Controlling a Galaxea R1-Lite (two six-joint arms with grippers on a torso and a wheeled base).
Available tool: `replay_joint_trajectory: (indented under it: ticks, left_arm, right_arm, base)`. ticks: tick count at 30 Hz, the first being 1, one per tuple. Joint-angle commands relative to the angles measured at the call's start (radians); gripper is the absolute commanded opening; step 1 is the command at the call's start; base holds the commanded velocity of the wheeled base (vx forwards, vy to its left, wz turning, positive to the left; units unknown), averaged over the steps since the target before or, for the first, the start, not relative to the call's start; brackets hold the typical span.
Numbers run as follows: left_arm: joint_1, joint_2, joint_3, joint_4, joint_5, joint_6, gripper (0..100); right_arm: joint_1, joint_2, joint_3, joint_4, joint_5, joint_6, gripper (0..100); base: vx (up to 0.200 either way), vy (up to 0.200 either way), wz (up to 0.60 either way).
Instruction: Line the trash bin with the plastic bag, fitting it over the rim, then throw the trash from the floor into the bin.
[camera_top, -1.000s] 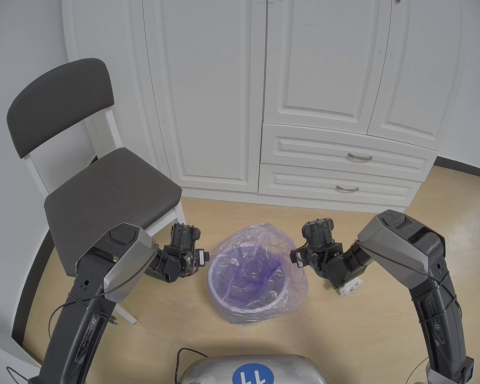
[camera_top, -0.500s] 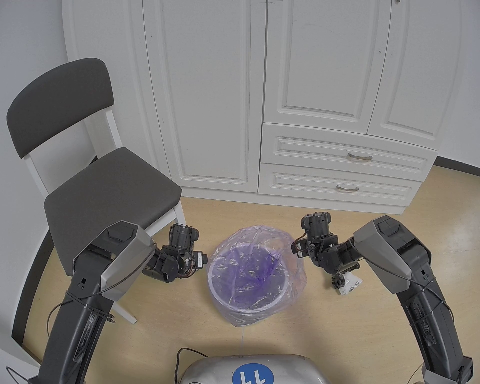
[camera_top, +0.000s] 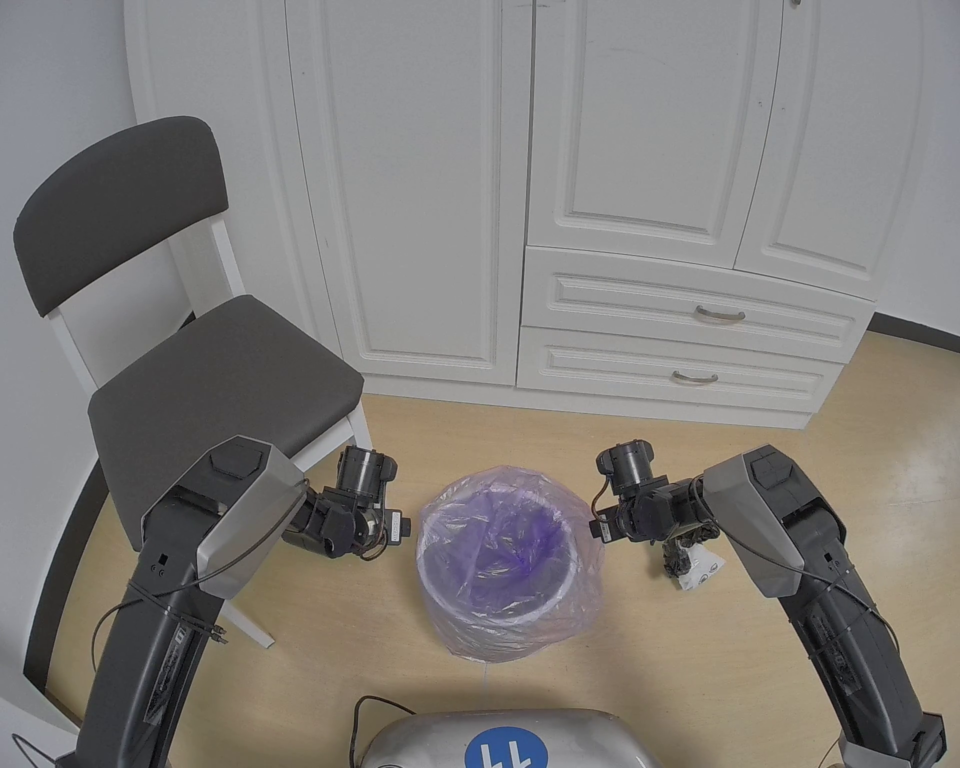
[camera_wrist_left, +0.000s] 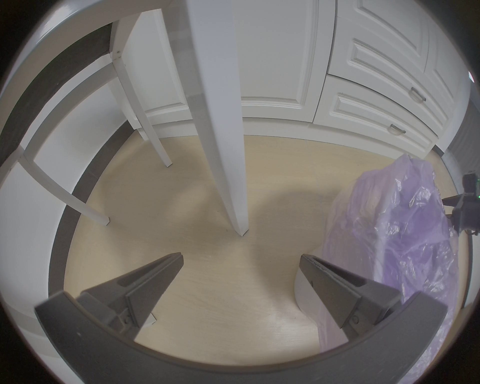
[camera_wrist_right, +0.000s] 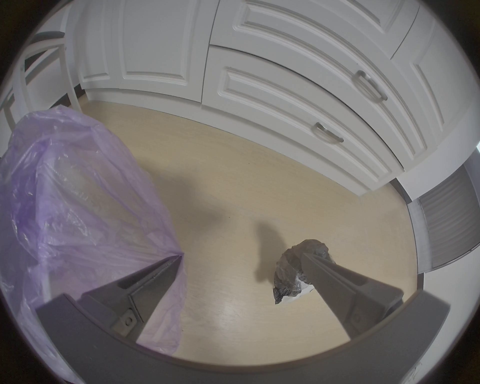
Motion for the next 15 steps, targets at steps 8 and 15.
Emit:
replay_joint_trajectory:
  ticks: [8,15]
  left_arm:
    - [0.035,-0.085,0.072,-0.011,-0.007,0.002,100]
    - [0.007,-0.246,0.27,-0.057,-0.026,-0.003,100]
  right_arm:
    - [0.014,-0.1,-0.002,0.007,0.002,0.062,100]
    - [0.042,-0.199,0.131,-0.008,-0.015,0.089,100]
  base:
    - [0.0,0.0,0.0]
    - [0.0,0.0,0.0]
